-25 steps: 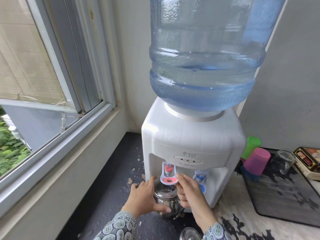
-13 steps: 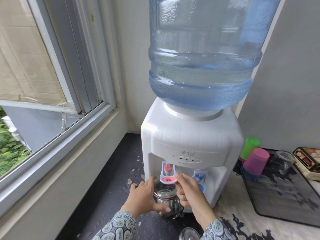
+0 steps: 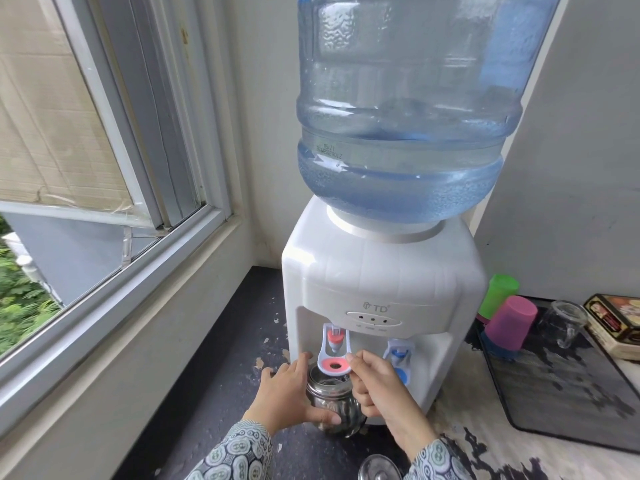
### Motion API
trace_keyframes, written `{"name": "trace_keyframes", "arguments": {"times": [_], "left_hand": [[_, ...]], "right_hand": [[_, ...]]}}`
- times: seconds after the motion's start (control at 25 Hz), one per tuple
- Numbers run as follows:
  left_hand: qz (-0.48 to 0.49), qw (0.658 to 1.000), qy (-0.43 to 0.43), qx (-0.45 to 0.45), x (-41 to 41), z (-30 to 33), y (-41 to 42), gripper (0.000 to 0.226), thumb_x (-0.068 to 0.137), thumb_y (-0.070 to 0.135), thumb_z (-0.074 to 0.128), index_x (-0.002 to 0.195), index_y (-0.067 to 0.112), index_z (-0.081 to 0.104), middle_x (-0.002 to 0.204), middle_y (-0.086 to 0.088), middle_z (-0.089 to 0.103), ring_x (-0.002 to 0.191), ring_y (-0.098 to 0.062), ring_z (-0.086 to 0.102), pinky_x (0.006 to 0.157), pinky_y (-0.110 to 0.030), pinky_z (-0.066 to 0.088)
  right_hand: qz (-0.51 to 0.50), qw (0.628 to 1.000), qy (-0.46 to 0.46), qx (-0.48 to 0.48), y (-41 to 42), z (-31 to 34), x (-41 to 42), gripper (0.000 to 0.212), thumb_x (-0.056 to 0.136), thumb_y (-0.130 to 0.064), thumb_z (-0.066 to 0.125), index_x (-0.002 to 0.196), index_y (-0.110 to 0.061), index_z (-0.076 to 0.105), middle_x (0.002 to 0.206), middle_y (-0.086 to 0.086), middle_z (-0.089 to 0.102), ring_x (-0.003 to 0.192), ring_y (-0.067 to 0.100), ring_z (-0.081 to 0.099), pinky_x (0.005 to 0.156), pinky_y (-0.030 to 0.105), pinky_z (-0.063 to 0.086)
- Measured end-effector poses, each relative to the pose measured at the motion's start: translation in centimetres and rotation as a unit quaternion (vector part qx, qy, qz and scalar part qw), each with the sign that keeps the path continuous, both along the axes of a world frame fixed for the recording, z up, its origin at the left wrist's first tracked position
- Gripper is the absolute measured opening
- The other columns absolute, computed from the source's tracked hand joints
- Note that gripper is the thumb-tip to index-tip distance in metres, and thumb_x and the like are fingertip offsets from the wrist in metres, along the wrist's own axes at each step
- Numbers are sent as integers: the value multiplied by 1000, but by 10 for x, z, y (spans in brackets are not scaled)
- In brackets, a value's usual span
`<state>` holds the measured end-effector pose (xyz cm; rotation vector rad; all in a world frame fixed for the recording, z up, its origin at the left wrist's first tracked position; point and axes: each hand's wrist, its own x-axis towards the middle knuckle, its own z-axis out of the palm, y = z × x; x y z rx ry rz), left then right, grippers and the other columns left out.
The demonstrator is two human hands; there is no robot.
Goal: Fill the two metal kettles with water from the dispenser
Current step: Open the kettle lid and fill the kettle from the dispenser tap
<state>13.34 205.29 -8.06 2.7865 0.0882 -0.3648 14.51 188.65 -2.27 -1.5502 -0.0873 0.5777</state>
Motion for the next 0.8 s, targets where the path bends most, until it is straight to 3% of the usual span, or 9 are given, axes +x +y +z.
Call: {"name": "trace_keyframes", "arguments": {"times": [0.2, 0.56, 0.8], "left_hand": [[-2, 1000, -1, 6, 1, 0, 0, 134, 35, 91, 40, 143, 19, 9, 139, -1, 46, 129, -20, 41, 113, -52, 13], [5, 1000, -18, 2, 2, -3, 2, 130, 32, 92, 38, 139, 22, 18, 136, 3, 48, 126, -19, 44, 108, -47, 25], [5, 999, -33, 5, 4, -2, 1, 129, 31, 91, 38, 138, 20, 20, 137, 4, 47, 127, -17, 43, 108, -46, 25]], "right_hand": [[1, 1000, -1, -5, 0, 0, -1, 29, 94, -24, 49, 68, -15, 38, 43, -11, 30, 36, 3, 21, 34, 14, 15], [15, 992, -60, -110, 4, -18, 3, 28, 94, -18, 47, 69, -15, 37, 46, -7, 31, 33, 2, 24, 34, 13, 20], [-4, 955, -170, -242, 11, -39, 16, 31, 92, -21, 49, 65, -21, 34, 55, -5, 36, 49, 6, 33, 49, 21, 29]]}}
